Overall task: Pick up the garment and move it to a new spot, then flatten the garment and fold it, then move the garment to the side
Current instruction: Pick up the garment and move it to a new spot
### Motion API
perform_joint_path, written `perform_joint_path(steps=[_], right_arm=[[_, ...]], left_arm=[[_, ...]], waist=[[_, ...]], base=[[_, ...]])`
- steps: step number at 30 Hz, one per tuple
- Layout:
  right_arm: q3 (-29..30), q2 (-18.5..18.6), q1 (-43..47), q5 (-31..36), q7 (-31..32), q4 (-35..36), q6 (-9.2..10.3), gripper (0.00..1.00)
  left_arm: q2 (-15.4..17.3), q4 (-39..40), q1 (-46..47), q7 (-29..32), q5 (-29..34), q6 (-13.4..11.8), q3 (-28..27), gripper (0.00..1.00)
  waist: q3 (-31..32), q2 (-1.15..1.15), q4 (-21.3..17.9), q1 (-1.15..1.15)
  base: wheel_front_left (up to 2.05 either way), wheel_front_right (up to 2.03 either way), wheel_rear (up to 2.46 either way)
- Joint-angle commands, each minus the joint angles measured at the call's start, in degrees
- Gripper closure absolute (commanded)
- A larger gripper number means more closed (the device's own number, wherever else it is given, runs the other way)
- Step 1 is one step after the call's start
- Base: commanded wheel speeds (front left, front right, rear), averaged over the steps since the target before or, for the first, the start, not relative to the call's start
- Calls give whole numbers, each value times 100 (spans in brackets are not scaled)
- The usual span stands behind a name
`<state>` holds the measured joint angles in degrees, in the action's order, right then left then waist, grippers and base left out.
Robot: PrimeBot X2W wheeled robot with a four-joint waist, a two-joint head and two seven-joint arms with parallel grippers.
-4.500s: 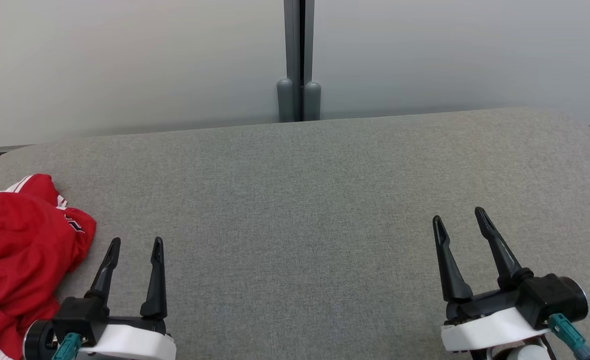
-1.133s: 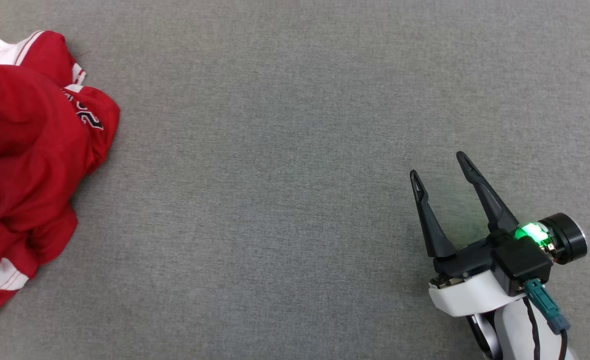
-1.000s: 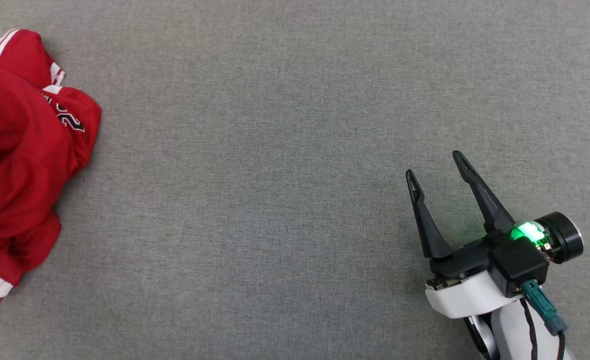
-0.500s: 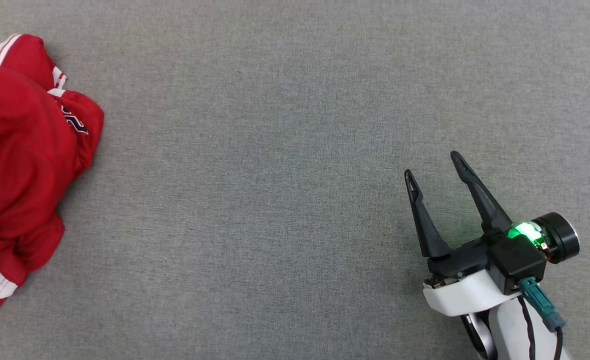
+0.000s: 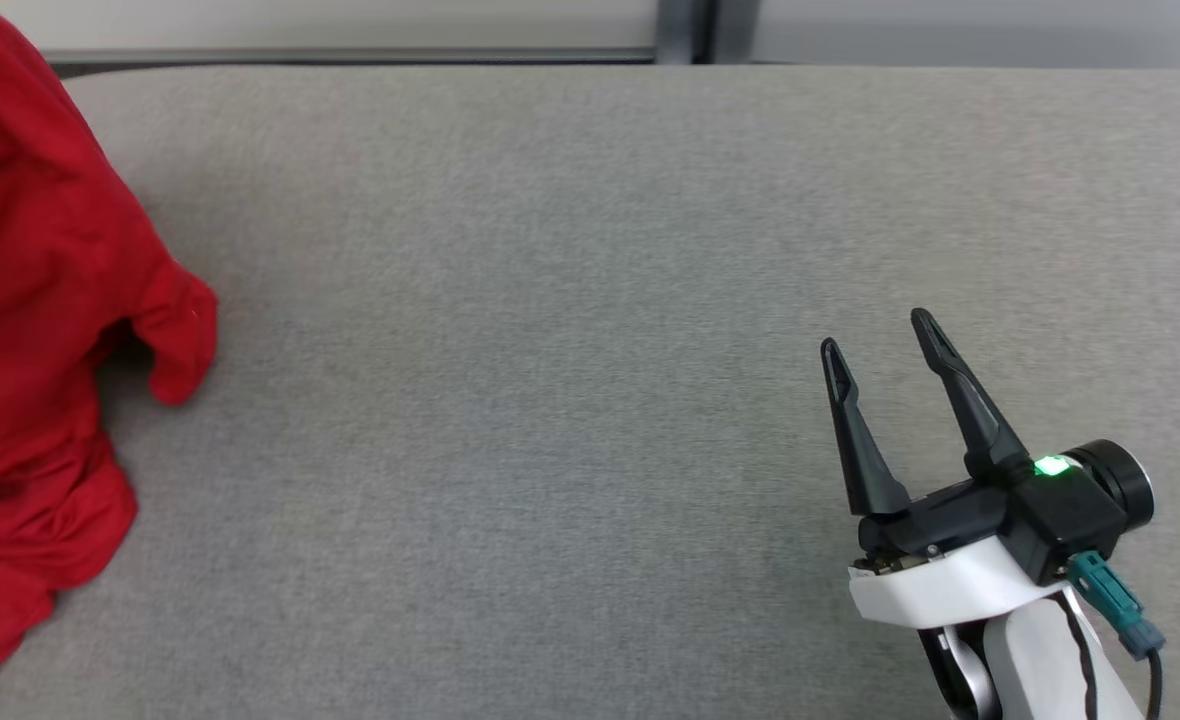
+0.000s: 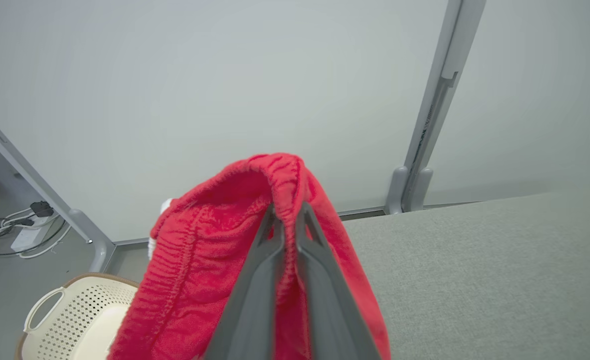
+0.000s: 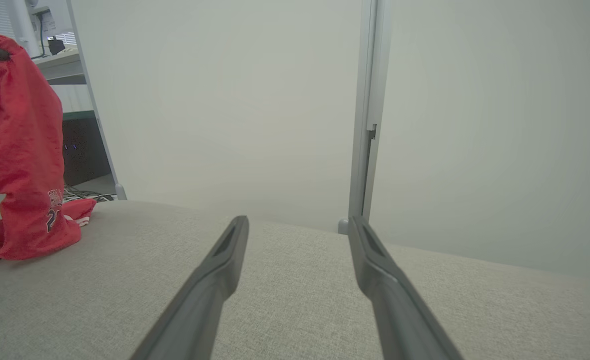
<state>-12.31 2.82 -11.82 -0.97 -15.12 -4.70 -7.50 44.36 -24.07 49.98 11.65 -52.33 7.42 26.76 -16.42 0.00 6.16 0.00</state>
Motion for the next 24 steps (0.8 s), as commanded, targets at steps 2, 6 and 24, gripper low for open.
perform_joint_path(steps=[2,6,24], right_arm=[[40,15,54,-142,-6,38,2,0],[111,12,121,-372,-6,82,2,0],[214,10,186,-920,-6,263,2,0]], left_arm=[[83,254,155,-67,-66,8,122,100],[138,642,356,-147,-90,8,396,100],[-784,947,1092,-811,836,8,2476,100]], waist=[[281,0,-335,0],[419,0,-735,0],[388,0,-2639,0]], base=[[0,0,0],[0,0,0],[0,0,0]])
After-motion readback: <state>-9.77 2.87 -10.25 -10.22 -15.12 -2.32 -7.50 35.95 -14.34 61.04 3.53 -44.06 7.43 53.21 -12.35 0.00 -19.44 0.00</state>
